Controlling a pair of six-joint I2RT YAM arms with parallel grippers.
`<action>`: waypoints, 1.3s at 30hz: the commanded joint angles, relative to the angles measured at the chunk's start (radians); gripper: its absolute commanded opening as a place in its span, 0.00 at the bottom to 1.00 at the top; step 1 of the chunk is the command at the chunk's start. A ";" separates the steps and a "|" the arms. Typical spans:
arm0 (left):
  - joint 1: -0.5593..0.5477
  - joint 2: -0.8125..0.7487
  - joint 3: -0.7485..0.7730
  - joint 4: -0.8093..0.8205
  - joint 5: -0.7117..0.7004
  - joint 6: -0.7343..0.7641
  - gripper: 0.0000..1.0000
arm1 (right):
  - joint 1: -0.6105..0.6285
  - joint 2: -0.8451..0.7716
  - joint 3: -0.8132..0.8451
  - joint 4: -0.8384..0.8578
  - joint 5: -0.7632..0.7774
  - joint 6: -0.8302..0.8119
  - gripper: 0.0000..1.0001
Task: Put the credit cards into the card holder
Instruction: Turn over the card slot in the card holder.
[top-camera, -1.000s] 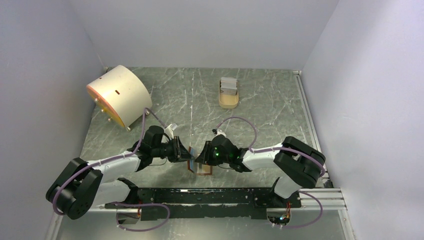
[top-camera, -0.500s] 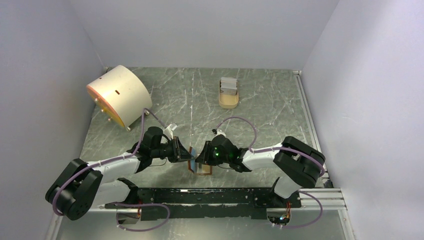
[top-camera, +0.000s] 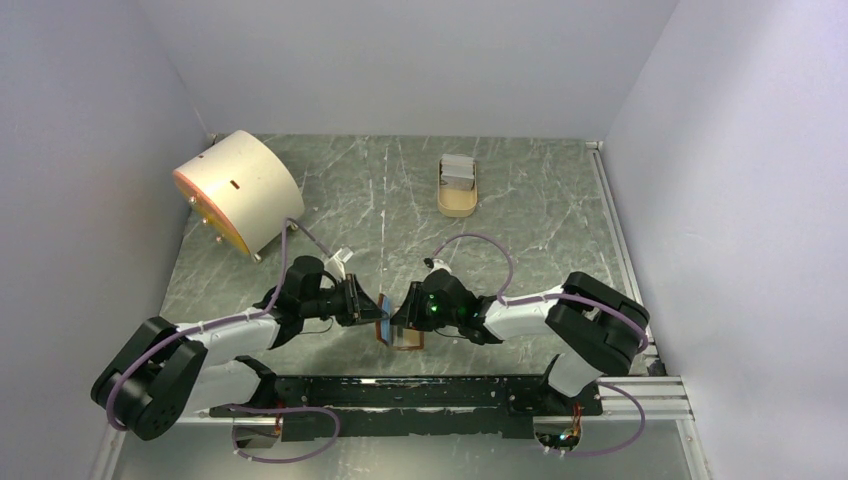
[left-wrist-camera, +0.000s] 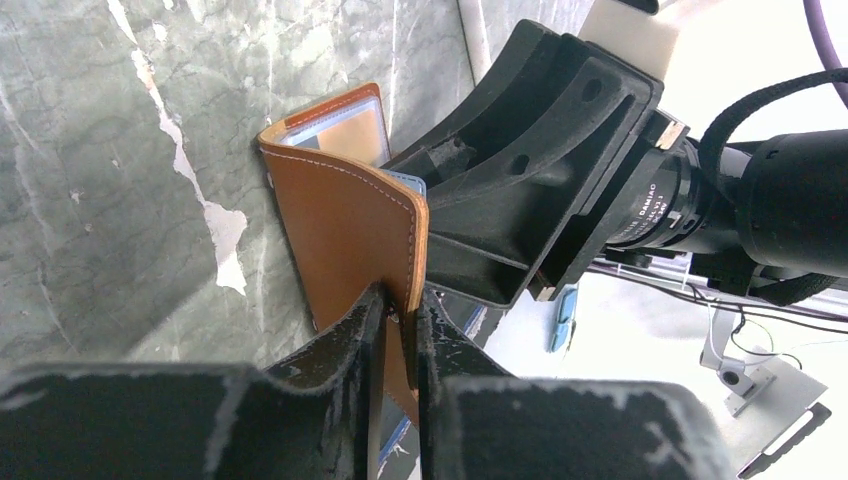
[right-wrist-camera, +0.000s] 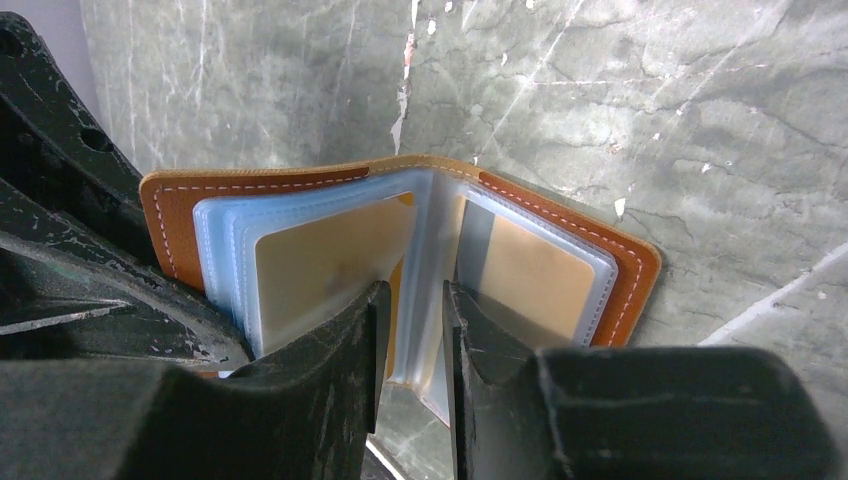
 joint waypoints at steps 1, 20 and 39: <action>-0.008 -0.003 -0.020 0.178 0.097 -0.045 0.19 | 0.002 0.035 -0.003 -0.004 0.008 -0.014 0.32; -0.007 -0.003 0.007 0.034 0.015 0.007 0.11 | 0.002 0.034 -0.003 -0.002 0.006 -0.017 0.32; -0.009 0.006 0.273 -0.576 -0.242 0.161 0.09 | 0.001 -0.132 0.092 -0.294 0.122 -0.136 0.40</action>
